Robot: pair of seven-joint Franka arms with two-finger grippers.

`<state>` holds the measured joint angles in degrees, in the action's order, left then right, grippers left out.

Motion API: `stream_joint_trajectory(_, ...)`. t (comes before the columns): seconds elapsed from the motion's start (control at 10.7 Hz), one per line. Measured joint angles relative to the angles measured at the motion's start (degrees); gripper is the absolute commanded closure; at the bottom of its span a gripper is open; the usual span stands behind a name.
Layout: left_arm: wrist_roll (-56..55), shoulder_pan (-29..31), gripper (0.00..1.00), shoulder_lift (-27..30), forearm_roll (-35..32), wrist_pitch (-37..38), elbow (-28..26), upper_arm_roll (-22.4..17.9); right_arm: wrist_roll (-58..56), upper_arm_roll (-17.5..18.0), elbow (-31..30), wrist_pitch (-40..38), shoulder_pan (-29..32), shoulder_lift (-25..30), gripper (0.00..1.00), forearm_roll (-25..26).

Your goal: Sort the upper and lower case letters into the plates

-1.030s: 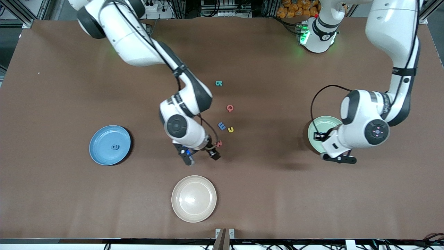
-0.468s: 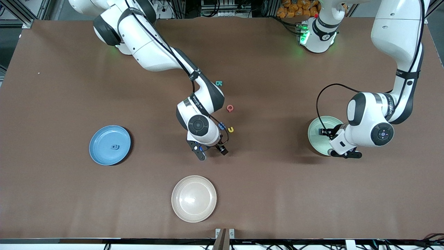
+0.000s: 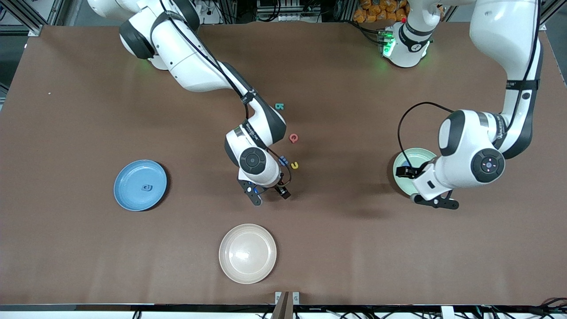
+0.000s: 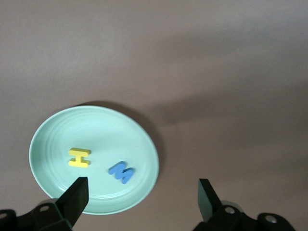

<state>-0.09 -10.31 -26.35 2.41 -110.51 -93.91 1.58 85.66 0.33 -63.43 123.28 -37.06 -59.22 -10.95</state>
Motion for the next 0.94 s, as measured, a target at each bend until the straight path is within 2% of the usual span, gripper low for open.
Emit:
stream_joint_trajectory(0.28, -0.18, -1.87, 0.0, 2.92, 0.0, 2.63, 1.78, -0.09, 0.29, 0.0, 0.0, 0.24, -0.24, -0.49, 0.22, 0.01)
stream_joint_trajectory(0.66, -1.11, -4.9, 0.0, 5.67, 0.0, 3.8, 1.8, -0.21, 0.39, 0.0, 0.31, 0.48, -0.33, -0.66, 0.47, 0.02)
stream_joint_trajectory(0.94, -2.82, -7.71, 0.0, 5.6, -2.44, 3.85, 1.65, -1.36, 0.47, 0.0, 0.71, 0.25, -0.34, -0.65, 0.57, 0.03)
